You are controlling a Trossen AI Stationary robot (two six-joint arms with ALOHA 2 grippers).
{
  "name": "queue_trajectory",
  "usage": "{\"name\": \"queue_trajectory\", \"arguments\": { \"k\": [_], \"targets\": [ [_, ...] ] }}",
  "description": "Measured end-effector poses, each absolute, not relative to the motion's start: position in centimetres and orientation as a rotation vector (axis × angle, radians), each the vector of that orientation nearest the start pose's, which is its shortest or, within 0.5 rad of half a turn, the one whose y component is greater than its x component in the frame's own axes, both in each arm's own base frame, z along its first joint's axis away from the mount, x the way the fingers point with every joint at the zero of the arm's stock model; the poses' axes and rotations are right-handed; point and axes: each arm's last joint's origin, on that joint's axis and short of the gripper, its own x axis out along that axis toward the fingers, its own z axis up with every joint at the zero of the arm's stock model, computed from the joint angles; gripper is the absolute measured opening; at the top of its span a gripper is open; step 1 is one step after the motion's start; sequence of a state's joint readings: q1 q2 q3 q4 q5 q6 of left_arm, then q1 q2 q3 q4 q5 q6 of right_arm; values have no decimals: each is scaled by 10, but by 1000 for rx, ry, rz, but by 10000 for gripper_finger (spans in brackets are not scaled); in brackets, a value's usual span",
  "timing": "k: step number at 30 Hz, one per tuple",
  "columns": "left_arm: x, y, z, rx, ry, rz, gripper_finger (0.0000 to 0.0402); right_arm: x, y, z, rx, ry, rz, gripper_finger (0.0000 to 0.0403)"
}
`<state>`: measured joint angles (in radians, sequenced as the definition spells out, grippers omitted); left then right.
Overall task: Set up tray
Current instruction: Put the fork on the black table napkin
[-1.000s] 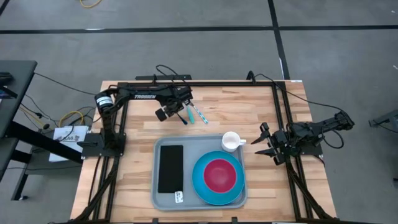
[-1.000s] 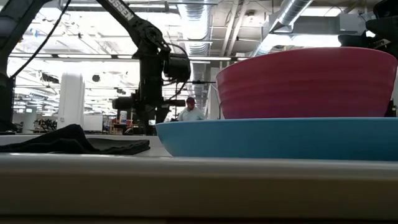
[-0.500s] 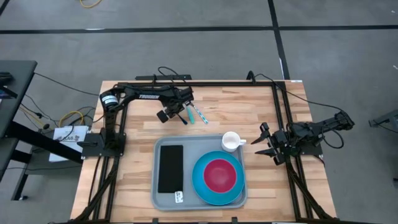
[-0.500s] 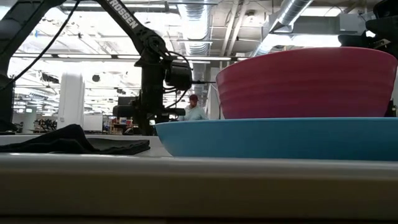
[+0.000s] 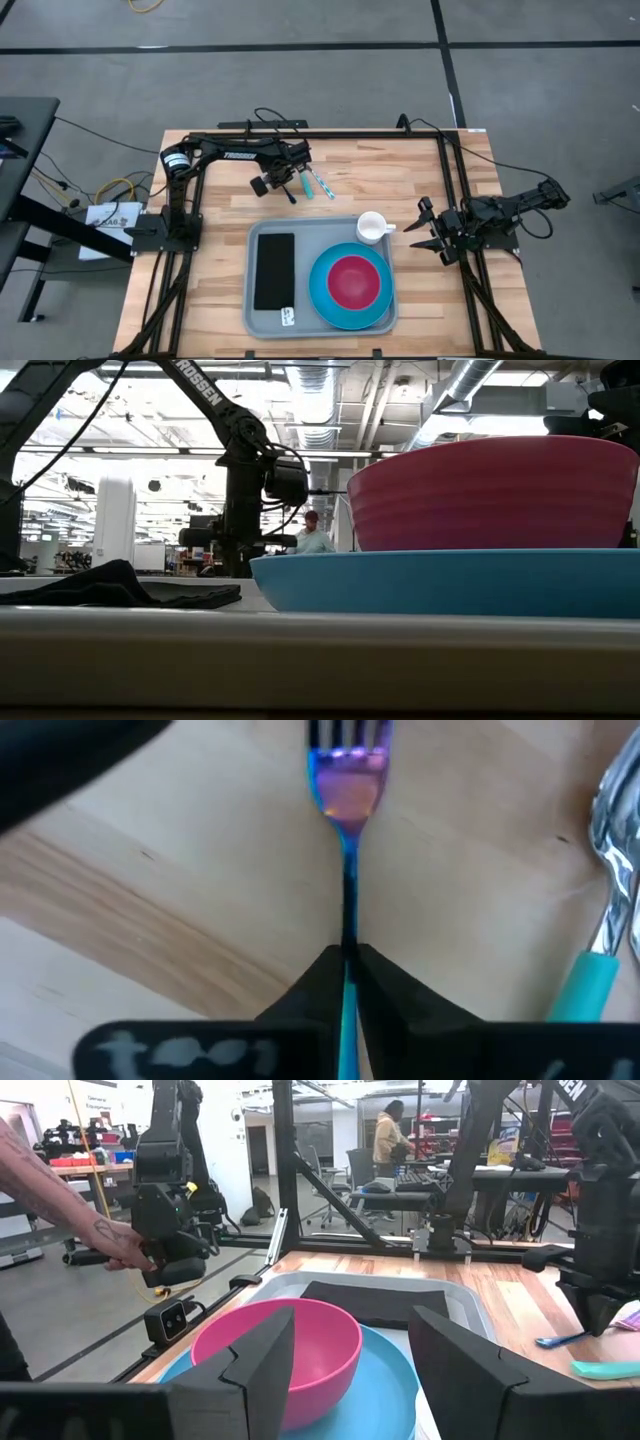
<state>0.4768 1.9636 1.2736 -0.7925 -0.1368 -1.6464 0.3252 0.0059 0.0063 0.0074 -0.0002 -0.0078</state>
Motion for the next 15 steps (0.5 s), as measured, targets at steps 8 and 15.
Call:
{"name": "queue_trajectory", "arguments": {
  "k": [8,15],
  "targets": [
    [315,167,142,-1394,841,1529,4,93,31,166,-6,-9,325,188],
    [315,167,143,-1324,940,1420,2,93,31,166,-6,-9,325,188]
  ]
}}
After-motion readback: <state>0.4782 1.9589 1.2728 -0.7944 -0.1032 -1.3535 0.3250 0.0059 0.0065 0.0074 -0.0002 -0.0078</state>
